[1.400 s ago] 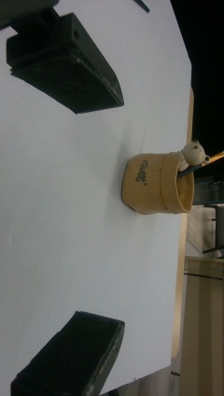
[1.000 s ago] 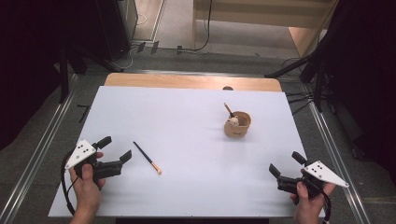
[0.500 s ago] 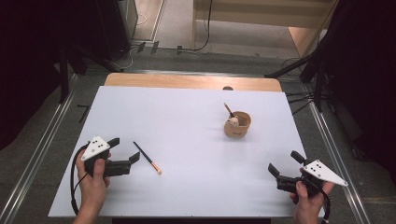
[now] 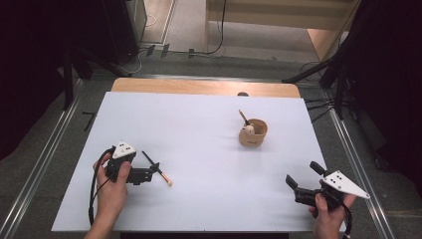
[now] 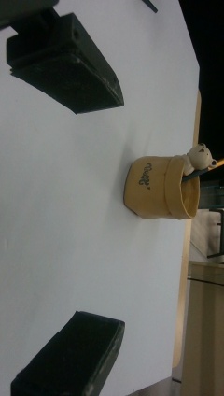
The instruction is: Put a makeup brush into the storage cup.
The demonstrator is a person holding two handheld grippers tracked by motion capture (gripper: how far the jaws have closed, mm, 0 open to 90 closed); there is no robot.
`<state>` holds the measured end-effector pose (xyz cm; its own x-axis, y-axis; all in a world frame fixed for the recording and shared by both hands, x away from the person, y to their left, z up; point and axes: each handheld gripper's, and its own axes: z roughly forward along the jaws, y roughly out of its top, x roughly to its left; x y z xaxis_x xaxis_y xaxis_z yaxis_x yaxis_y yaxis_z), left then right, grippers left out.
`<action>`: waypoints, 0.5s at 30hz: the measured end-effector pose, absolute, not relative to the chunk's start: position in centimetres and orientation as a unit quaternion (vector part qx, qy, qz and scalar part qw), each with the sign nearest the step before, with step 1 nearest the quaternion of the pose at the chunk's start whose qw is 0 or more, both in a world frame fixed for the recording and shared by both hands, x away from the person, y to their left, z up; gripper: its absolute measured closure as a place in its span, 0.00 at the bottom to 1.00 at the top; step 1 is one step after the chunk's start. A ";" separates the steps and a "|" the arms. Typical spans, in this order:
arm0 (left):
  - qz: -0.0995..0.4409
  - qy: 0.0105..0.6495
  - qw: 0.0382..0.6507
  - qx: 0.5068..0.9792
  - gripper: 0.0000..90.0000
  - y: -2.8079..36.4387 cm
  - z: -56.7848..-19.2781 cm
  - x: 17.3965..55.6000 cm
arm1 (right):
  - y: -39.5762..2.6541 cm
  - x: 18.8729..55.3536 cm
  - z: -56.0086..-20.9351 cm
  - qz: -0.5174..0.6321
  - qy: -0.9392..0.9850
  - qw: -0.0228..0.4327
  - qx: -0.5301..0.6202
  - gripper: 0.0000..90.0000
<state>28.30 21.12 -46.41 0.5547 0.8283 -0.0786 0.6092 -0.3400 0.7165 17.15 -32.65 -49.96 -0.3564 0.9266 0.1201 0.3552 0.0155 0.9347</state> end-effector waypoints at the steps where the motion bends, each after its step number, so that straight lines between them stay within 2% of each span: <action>1: 0.149 0.450 0.356 0.806 0.07 21.0 -46.5 28.5 | -32.7 17.1 -50.0 0.501 0.653 0.284 0.491 0.00; 11: 0.111 0.494 0.256 0.823 0.03 19.4 -46.9 30.5 | -32.8 17.2 -50.2 0.500 0.654 0.281 0.494 0.00; 15: 0.094 0.507 0.249 0.820 0.02 18.8 -46.9 30.8 | -32.8 17.2 -50.2 0.500 0.653 0.282 0.494 0.00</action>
